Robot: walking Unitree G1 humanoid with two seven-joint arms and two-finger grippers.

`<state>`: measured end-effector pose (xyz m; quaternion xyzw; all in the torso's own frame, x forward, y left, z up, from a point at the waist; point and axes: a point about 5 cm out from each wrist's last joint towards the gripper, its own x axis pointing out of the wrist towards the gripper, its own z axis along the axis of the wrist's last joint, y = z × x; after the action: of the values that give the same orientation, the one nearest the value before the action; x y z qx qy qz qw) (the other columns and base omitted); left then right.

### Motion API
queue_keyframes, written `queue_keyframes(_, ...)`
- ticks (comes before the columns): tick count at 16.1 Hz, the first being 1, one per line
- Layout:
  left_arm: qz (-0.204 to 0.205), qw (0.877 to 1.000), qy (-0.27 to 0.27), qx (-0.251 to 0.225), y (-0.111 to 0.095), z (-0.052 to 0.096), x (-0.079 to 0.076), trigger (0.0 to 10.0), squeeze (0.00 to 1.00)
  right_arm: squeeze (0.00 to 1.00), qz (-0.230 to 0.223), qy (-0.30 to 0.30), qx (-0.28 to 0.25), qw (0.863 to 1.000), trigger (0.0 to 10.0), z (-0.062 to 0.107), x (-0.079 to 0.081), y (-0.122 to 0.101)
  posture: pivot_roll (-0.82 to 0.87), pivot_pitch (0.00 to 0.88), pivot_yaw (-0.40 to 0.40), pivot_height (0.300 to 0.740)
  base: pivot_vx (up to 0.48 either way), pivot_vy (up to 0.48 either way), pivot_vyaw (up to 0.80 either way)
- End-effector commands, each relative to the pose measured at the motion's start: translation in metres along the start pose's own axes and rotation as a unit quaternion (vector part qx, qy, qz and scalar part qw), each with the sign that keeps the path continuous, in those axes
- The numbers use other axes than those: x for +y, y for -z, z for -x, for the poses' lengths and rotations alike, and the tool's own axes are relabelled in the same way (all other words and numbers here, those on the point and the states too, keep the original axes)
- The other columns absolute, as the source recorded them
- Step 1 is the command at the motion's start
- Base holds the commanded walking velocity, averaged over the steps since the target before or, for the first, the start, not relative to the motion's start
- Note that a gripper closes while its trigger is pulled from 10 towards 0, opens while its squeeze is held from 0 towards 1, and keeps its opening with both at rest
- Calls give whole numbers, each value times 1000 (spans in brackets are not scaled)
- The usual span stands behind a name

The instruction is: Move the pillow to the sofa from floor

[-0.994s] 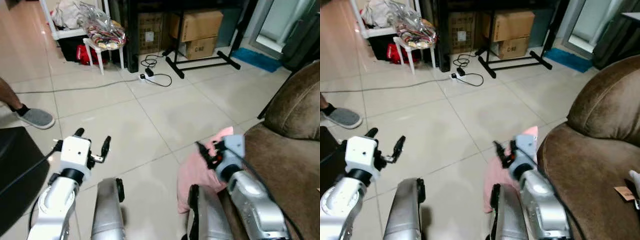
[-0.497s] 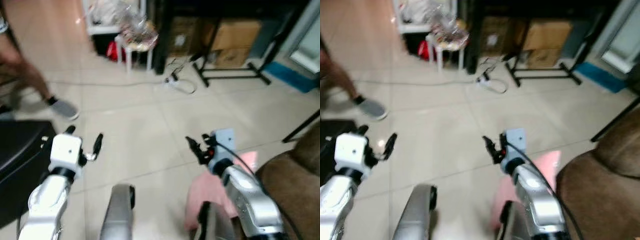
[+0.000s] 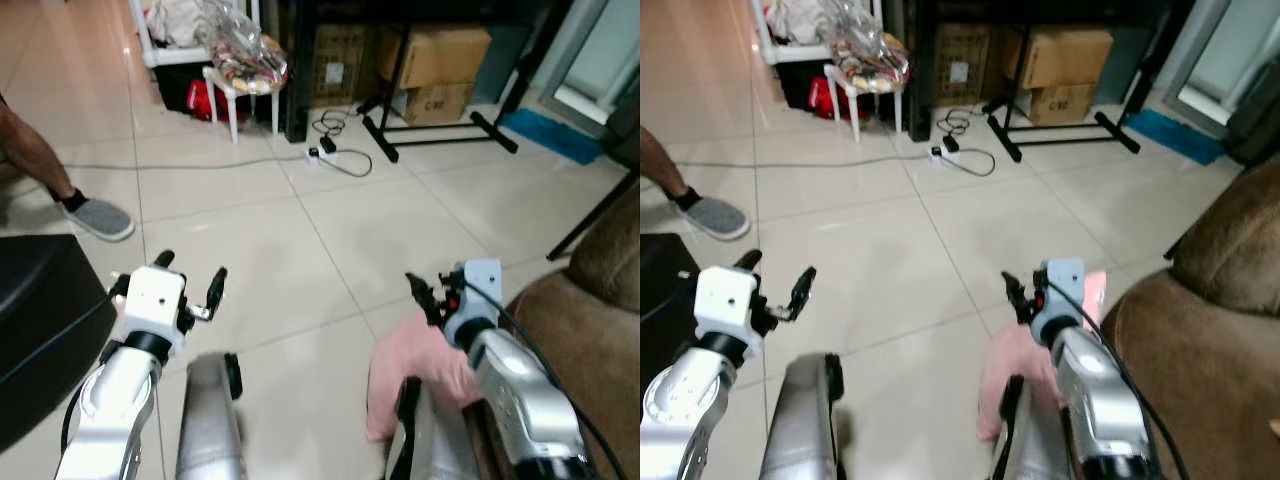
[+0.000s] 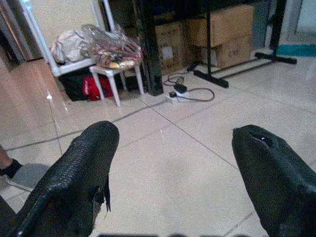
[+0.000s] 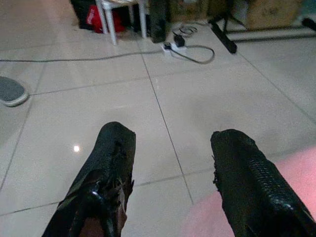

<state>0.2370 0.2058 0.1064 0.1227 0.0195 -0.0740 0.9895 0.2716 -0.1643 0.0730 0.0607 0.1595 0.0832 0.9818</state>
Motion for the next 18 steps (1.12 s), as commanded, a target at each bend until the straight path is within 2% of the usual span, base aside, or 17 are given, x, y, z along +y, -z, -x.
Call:
queue_keyframes(1, -10, 1000, 21, 7, 1, -7, -4, 10000, 0, 0, -15, 23, 5, 1000, 10000, -5, -6, 2, 48, 0, -71, 420, 0, 0, 0)
queue_keyframes(6, -23, 998, 67, 4, -1, -16, -3, 10000, 0, 0, -54, 109, -6, 993, 10000, -24, -26, 2, 53, 0, -60, 365, 0, 0, 0)
queue_keyframes(7, -24, 997, 80, 2, -1, -16, -5, 10000, 0, 0, -57, 113, -28, 992, 10000, -25, -28, -4, 54, 0, -58, 355, 0, 0, 0)
queue_keyframes(8, -14, 995, 100, 0, -2, -17, -8, 10000, 0, 0, -31, 117, -42, 992, 10000, -26, -29, -10, 52, 0, -54, 350, 0, 0, 0)
queue_keyframes(9, 0, 991, 134, -4, -4, -16, -14, 10000, 0, 553, -18, 126, -48, 991, 10000, -25, -31, -12, 51, 0, -52, 350, 0, 0, 0)
queue_keyframes(10, 5, 987, 159, -5, -4, -16, -18, 10000, 0, 1000, -11, 140, -44, 989, 10000, -26, -35, -10, 51, 0, -51, 350, 0, 0, 0)
queue_keyframes(11, 7, 985, 174, -4, -4, -15, -20, 10000, 0, 1000, -1, 146, -44, 988, 10000, -26, -37, -10, 51, 0, -49, 350, 0, 0, 0)
queue_keyframes(12, 13, 978, 210, -3, -6, -13, -25, 10000, 0, 1000, 29, 161, -41, 986, 10000, -25, -42, -10, 47, 0, -45, 350, 0, 0, 0)
queue_keyframes(13, 14, 975, 223, -1, -6, -12, -26, 10000, 0, 1000, 53, 175, -28, 983, 10000, -25, -46, -10, 46, 0, -44, 350, 0, 0, 0)
queue_keyframes(15, 21, 970, 243, 4, -6, -10, -27, 10000, 0, 1000, 67, 193, -19, 979, 10000, -25, -50, -9, 44, 0, -43, 350, 0, 0, 0)
queue_keyframes(17, 39, 955, 293, 19, -5, -3, -30, 10000, 0, 1000, 94, 259, 9, 961, 10000, -24, -67, -5, 49, 0, -46, 350, 0, 0, 0)
queue_keyframes(18, 41, 952, 302, 22, -5, -1, -30, 10000, 0, 482, 100, 271, 11, 957, 10000, -24, -70, -6, 50, 0, -48, 350, 0, 0, 0)
